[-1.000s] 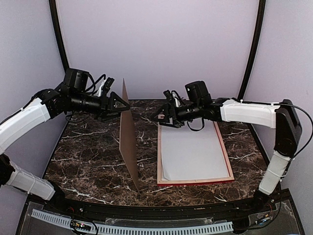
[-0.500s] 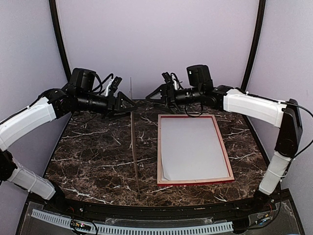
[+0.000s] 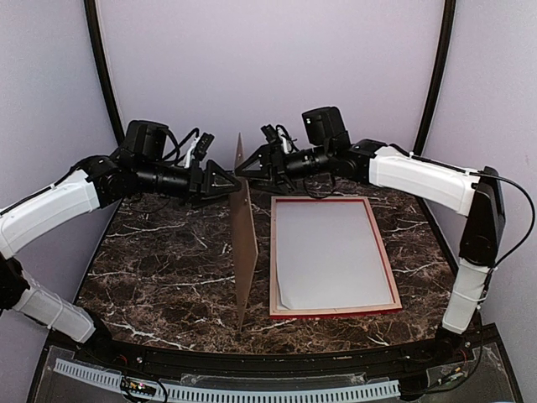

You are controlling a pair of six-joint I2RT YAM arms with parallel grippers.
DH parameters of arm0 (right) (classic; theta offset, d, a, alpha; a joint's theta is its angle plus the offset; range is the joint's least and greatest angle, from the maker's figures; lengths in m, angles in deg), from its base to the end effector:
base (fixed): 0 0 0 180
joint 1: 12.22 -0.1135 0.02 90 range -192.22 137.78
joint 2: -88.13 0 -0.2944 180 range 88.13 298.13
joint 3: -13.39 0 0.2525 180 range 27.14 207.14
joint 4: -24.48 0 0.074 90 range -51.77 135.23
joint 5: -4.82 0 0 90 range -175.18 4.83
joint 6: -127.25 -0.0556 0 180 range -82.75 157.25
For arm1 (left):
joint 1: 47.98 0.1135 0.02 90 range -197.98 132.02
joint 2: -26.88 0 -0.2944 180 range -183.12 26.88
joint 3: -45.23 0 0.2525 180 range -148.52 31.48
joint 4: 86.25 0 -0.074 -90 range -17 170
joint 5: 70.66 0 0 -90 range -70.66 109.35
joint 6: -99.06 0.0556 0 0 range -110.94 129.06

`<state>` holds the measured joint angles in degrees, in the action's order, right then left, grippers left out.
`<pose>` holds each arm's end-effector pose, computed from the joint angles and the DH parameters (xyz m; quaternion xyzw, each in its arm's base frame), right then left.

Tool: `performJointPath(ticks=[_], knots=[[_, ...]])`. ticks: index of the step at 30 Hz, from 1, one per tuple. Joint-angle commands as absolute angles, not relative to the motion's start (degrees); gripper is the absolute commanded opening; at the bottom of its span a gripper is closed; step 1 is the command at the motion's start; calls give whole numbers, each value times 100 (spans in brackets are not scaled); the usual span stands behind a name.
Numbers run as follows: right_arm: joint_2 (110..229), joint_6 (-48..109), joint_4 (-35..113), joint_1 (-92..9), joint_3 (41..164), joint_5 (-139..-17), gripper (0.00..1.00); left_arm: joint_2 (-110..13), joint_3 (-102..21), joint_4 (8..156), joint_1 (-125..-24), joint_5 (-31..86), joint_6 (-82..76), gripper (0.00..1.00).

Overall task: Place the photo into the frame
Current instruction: Turn over the backboard, then pick up the backboard from the center of the board.

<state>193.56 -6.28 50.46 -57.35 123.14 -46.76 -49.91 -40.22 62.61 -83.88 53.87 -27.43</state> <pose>0.2996 0.3499 0.3729 -0.1957 0.7786 0.5654 0.1892 0.2351 -0.2091 0.3923 0.1608 0.7948 -0.5125 0.2826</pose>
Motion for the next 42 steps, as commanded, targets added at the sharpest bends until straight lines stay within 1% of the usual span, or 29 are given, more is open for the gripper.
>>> performJointPath(ticks=[1,5,7,12,17,21,29,31,42], knots=[[19355,-291,5582,-5709,12351,-5043,76,-4654,-3367,6120,-8418,4567,-2702,73],[19310,-271,5546,-5652,12037,-5015,73,-4357,-2631,6007,-8411,3682,-2821,72],[19285,-264,5536,-5643,11952,-5017,71,-4244,-2274,6085,-8397,3456,-2902,72],[19211,-193,5556,-5568,11712,-5110,67,-4291,-1422,6412,-8285,3351,-3169,72],[19218,-195,5370,-5463,11286,-5091,61,-4491,-468,6971,-8065,3290,-3333,67],[19357,-247,5140,-5407,11013,-4976,56,-4720,-86,7324,-7955,3300,-3373,65],[19581,-387,4699,-5372,10625,-4899,38,-5026,178,7675,-7886,3396,-3406,64],[19618,-362,4677,-5356,10571,-4913,33,-5017,238,7714,-7864,3395,-3430,64],[19670,-251,4584,-5249,10248,-4942,8,-4721,487,7731,-7487,3451,-3292,65]])
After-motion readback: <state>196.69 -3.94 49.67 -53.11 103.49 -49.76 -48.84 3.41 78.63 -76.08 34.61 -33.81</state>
